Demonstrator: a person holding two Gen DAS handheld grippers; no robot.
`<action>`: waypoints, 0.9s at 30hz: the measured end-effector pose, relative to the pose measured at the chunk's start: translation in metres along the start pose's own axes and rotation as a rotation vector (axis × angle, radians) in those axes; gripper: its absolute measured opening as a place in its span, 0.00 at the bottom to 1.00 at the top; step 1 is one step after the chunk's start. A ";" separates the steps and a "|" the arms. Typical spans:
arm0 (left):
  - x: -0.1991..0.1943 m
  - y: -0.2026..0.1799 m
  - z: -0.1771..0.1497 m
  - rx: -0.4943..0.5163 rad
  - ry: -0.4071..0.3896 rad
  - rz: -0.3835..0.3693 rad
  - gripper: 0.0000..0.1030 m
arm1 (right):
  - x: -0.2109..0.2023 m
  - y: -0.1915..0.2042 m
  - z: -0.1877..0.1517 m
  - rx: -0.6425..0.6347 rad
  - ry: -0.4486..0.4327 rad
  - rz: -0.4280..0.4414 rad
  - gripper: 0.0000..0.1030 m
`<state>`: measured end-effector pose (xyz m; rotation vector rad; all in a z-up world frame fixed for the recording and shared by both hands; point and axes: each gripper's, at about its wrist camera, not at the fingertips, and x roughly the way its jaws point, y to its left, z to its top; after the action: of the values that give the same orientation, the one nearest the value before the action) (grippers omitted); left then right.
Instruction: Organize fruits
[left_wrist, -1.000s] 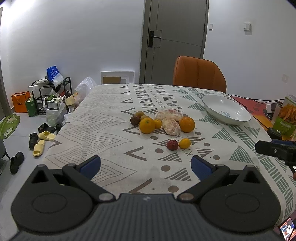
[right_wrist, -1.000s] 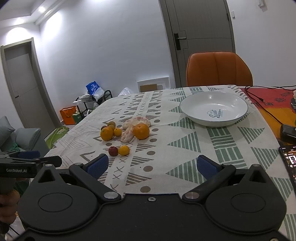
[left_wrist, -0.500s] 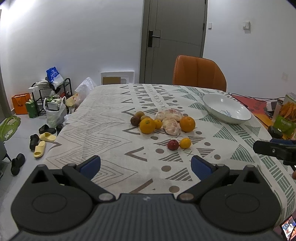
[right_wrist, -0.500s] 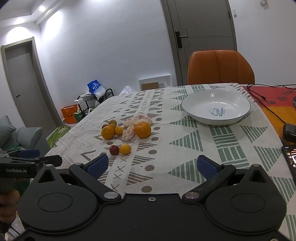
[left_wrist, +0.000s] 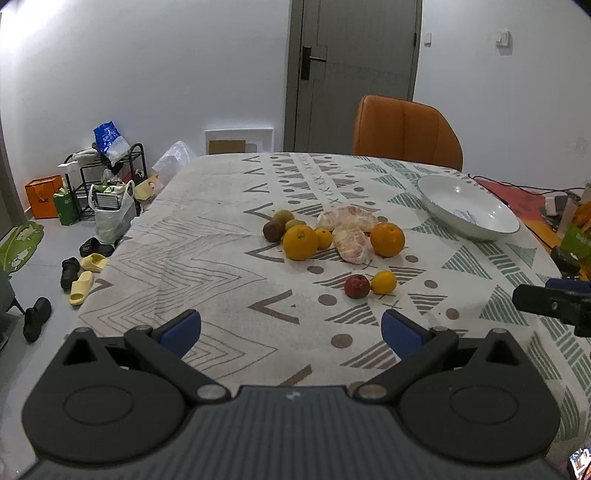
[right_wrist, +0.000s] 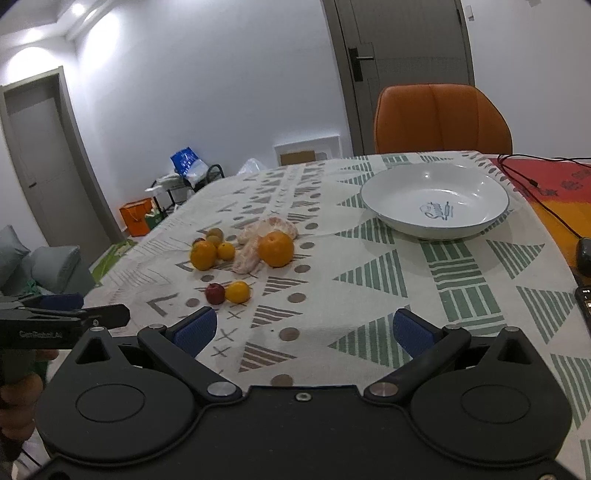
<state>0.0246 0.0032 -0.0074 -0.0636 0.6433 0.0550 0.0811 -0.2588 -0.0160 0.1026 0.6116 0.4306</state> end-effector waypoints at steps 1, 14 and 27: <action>0.004 0.000 0.001 -0.003 0.004 -0.001 1.00 | 0.004 -0.001 0.000 -0.001 0.006 0.001 1.00; 0.043 -0.005 0.010 -0.015 0.019 -0.046 0.94 | 0.047 -0.005 0.010 -0.020 0.069 0.055 1.00; 0.080 -0.009 0.019 -0.043 0.060 -0.114 0.64 | 0.079 -0.013 0.017 -0.001 0.097 0.140 0.91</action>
<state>0.1001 -0.0022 -0.0401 -0.1434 0.6976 -0.0435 0.1531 -0.2371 -0.0474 0.1242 0.7022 0.5741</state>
